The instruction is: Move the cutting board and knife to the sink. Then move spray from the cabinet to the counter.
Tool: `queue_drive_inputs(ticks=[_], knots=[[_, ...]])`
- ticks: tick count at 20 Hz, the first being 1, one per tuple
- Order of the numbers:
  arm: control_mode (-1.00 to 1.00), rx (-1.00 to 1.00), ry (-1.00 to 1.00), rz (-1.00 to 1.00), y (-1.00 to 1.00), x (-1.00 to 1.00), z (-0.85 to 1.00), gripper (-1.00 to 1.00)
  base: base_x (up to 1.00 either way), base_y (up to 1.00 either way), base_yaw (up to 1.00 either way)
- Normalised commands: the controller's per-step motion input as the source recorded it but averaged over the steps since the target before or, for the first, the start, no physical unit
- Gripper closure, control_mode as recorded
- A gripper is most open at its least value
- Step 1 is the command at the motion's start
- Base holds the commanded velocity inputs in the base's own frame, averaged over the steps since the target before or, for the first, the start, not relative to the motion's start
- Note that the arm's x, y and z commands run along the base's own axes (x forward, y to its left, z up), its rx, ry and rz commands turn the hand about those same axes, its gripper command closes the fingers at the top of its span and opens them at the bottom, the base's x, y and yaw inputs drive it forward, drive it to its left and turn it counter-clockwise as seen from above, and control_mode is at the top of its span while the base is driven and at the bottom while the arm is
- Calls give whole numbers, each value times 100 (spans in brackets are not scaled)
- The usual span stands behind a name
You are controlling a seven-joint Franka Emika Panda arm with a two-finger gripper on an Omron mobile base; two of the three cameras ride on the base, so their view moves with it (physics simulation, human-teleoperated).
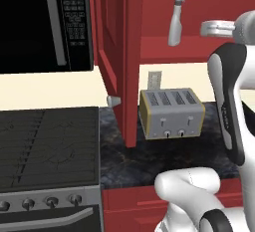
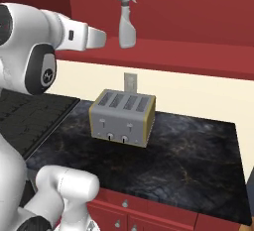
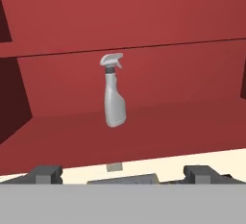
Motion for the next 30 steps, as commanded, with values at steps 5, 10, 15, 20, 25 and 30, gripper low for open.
queue_drive_inputs(ticks=[5, 10, 15, 20, 25, 30], knots=[[-100, 0, 1, 0, 0, 18, 22, -100, 0, 0, 0], [-100, 0, -3, 0, 0, 6, -5, -100, 0, 0, 0], [-100, 0, -9, 0, 0, 3, -19, -100, 0, 0, 0], [-100, 0, -1, 0, 0, 20, -1, -100, 0, 0, 0], [-100, 0, 8, 0, 1, 40, 0, -100, 0, 0, 0], [-100, 0, 13, 0, 1, 36, 1, -100, 0, 0, 0]])
